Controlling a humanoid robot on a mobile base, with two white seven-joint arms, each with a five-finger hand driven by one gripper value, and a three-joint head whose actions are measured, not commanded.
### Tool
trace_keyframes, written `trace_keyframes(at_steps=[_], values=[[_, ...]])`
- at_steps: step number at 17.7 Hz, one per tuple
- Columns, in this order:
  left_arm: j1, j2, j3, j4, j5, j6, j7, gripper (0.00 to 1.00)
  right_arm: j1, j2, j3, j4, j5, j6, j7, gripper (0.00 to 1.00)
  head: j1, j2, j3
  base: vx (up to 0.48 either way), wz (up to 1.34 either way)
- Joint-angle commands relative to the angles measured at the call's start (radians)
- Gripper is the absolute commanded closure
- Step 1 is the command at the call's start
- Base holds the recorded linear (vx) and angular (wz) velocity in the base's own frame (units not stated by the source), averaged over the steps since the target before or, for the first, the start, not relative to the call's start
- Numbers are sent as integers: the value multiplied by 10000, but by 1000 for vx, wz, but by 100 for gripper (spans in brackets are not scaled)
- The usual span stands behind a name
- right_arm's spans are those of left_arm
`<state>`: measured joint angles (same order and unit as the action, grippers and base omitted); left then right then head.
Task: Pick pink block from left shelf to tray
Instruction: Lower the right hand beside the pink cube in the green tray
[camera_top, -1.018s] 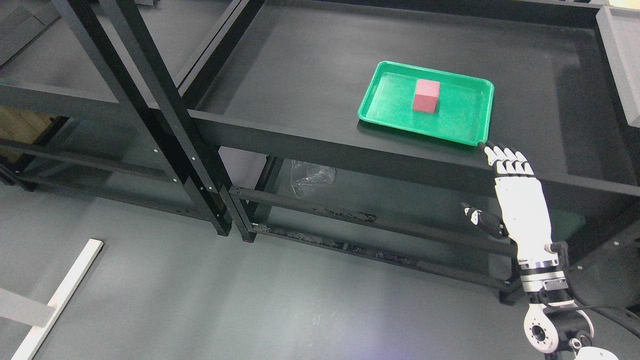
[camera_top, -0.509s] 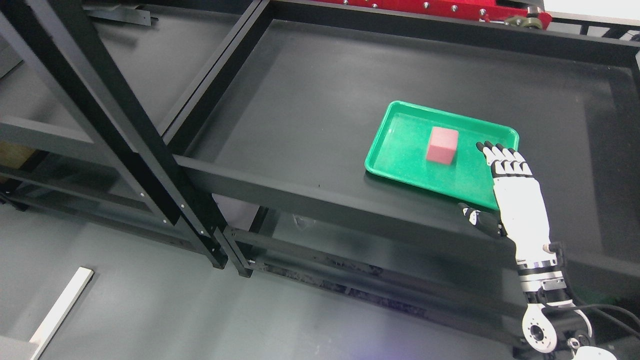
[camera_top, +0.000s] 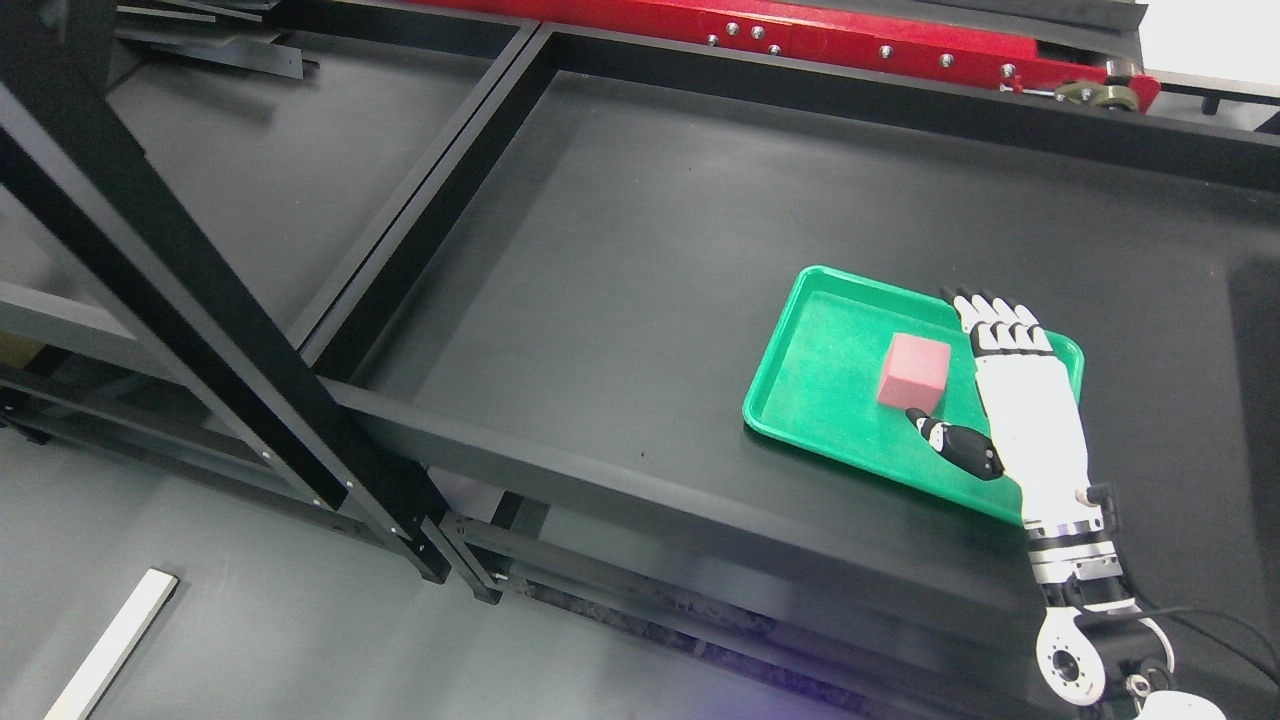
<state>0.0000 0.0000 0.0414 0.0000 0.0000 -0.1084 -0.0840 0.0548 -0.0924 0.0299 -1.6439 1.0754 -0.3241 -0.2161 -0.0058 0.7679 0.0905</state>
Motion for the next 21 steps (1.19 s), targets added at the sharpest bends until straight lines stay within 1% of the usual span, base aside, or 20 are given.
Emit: trace_keyframes(at_steps=[1,12,14,17,21], values=[[-230,175,0,-175,-15,-5,-3,0,-42,-12,130,10,0,5,-2,0,0,0,0,209,45],[-230,175,0,-175,-15,-5,-3,0,-42,-58,268,10,-46,-56,59,0,0,0,0,126,6],[-230,175,0,-175,-15,-5,-3,0,4,-73,620,10,-16,-72,456,0,0,0,0,57,2],[-230,175,0,-175,-15,-5,-3,0,356,-333,606,-6,-46,-72,1315,0,0,0,0,38,0],[-230,175,0,-175,-15,-5,-3,0,649,-732,561,147,46,35,1607,1,0,0,0,6,0]])
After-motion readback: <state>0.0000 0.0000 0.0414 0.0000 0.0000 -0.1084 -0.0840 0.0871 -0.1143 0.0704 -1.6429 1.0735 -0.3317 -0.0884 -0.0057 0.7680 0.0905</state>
